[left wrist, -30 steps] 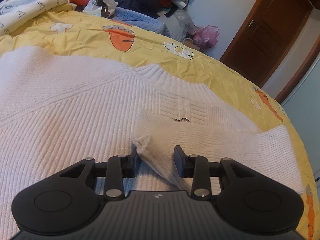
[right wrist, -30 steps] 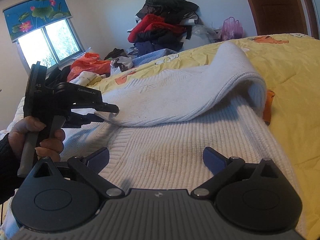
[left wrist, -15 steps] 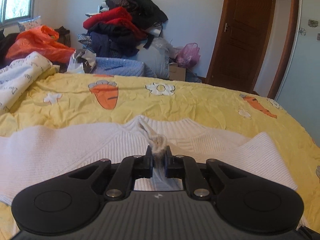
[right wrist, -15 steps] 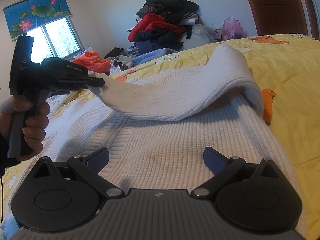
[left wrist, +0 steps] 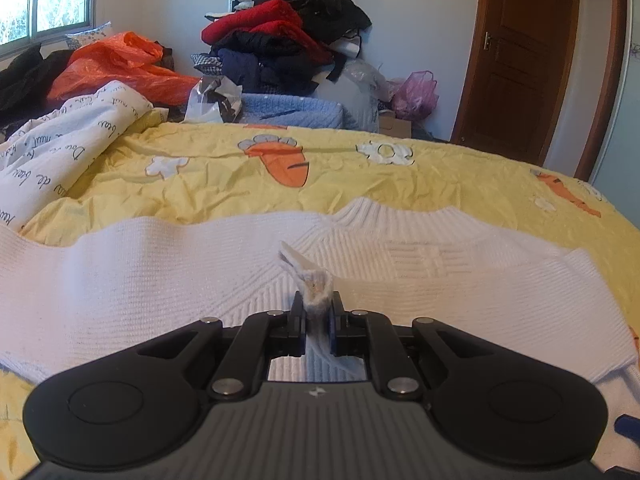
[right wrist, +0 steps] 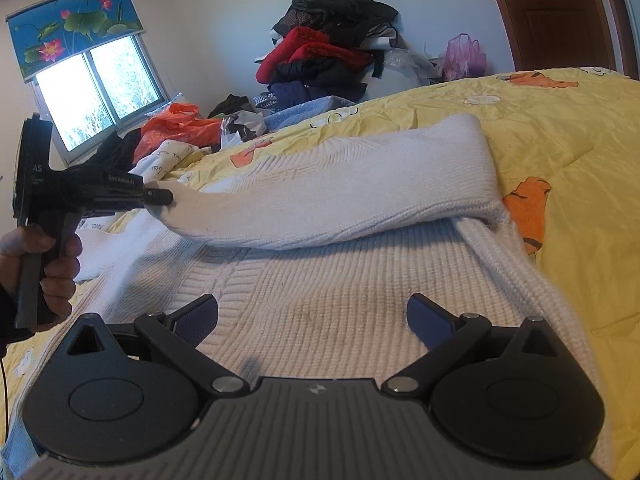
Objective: Fold small clothes
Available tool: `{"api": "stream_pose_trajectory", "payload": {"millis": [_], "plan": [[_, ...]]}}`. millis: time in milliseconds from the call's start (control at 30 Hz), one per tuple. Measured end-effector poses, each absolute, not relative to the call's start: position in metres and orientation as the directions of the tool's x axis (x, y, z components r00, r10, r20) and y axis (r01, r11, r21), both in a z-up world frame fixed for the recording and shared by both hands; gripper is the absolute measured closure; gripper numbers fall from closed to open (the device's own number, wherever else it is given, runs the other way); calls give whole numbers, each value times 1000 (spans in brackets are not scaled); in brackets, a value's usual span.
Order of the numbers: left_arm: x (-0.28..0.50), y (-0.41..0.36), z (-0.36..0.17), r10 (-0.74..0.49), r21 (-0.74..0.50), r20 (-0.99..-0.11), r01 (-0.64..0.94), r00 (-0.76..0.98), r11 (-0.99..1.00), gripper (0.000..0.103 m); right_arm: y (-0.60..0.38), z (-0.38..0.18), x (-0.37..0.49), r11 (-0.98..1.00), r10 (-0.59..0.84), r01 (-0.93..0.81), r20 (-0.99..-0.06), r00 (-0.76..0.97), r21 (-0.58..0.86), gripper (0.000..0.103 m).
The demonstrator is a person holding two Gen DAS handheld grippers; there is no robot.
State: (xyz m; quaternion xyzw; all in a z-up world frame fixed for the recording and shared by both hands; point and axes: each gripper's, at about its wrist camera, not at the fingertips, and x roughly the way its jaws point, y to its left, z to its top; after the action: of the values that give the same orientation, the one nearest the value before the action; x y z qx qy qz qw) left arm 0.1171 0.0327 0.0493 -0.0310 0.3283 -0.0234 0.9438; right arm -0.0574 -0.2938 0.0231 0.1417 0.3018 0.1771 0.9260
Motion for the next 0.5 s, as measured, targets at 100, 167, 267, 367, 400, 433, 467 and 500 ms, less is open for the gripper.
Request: {"api": "stream_pose_trajectory", "payload": {"millis": [100,167,267,367,400,433,467,500], "plan": [[118,37,37,-57,-83,-637,5,768,997,93,-294,23,-57,897,414,-243,-508,755,370,2],[117,39,33,-56,-86,-645,1,762,996,93,-294,23,-57,897,414,-243,-509,755,369,2],[115,41,26,-58,-90,-658,-3,751,996,94,-294,23,-57,897,414,-243,-509,755,369,2],[115,42,19,-59,-97,-661,-7,748,995,94,-293,23,-58,897,413,-243,-509,755,369,2],[113,43,17,-60,-99,-654,-6,754,995,94,-293,23,-58,897,413,-243,-509,755,369,2],[112,43,15,-61,-99,-647,-5,760,995,94,-293,23,-58,897,413,-242,-509,755,369,2],[111,43,13,-62,-103,-640,-6,766,995,94,-293,23,-58,898,412,-242,-510,755,367,2],[110,44,12,-66,-112,-632,-6,772,994,94,-293,25,-58,903,402,-236,-512,759,359,4]]}}
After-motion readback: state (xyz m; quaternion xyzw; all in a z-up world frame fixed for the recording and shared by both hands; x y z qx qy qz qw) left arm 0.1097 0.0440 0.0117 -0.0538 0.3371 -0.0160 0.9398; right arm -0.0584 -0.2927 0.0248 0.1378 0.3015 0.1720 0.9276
